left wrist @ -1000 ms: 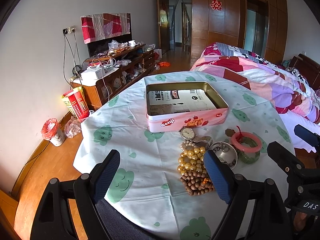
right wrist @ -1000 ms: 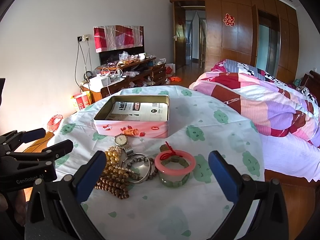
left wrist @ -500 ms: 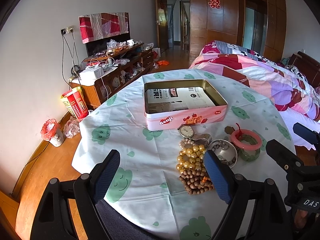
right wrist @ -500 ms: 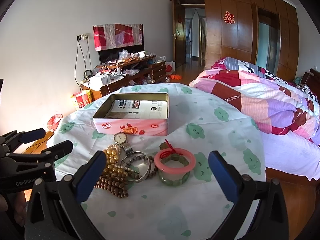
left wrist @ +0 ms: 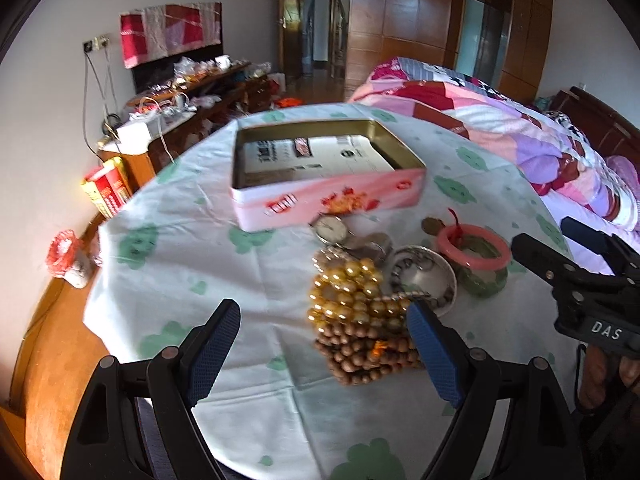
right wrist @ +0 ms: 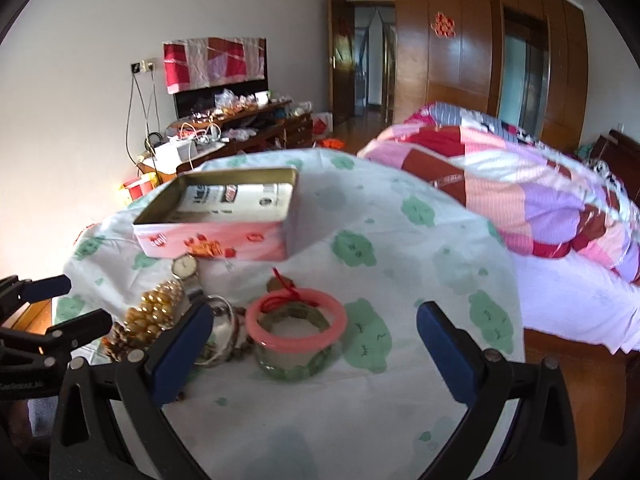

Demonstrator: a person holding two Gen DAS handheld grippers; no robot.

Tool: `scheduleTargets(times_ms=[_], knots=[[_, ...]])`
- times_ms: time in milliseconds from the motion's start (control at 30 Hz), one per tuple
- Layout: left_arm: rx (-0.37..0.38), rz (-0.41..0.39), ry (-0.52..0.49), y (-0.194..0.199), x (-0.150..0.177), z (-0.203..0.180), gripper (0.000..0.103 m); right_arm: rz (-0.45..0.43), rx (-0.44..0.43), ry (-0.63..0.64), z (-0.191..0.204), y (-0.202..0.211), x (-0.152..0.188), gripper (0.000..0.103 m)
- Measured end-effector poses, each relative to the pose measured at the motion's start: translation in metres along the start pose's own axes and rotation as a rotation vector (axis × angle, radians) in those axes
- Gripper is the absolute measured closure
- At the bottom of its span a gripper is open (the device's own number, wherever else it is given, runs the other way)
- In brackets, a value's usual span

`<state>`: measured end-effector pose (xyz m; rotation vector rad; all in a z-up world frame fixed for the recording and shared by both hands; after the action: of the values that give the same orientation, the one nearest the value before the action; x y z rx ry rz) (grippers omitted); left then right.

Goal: Organize jewelry
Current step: 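Lower the left tool onto the brown wooden bead string and close it, then grasp the pink bangle with the right tool while the left tool holds the brown beads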

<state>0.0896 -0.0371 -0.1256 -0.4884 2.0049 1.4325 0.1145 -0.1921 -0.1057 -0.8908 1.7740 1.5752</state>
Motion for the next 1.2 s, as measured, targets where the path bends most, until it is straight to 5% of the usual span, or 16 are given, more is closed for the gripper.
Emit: scheduleTargets(times_ms=[67, 267, 333, 500, 567, 1200], knots=[[0.023, 0.023, 0.007, -0.006, 0.005, -0.003, 0.023, 0.014, -0.009, -0.003, 0.000, -0.003, 0.004, 0.000], [0.102, 0.090, 0.053, -0.023, 0.019, -0.008, 0.060, 0.040, -0.016, 0.009, 0.004, -0.010, 0.011, 0.000], [0.120, 0.075, 0.057, -0.020, 0.017, -0.010, 0.084, 0.046, -0.018, 0.003, 0.003, -0.011, 0.011, 0.000], [0.153, 0.061, 0.044, -0.017, 0.014, -0.012, 0.086, 0.041, -0.014, 0.003, 0.004, -0.010, 0.010, 0.000], [0.155, 0.051, 0.038, -0.015, 0.011, -0.010, 0.099, 0.037, -0.012, 0.007, 0.004, -0.010, 0.009, 0.000], [0.178, -0.117, 0.000, 0.010, -0.052, 0.001, 0.101, 0.093, -0.076, 0.016, -0.001, -0.035, -0.002, 0.000]])
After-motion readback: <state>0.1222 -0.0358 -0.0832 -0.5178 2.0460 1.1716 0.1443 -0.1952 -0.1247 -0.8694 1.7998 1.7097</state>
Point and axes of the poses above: each gripper's, at about its wrist camera, not at the fingertips, and y roughly against the way its jaws point, z to its left, x to its underside, the point moved 10 cm from there along -y, roughly the way its jaws point, and after that the axes turned 14 degrees about x, right-handed, at the moved point
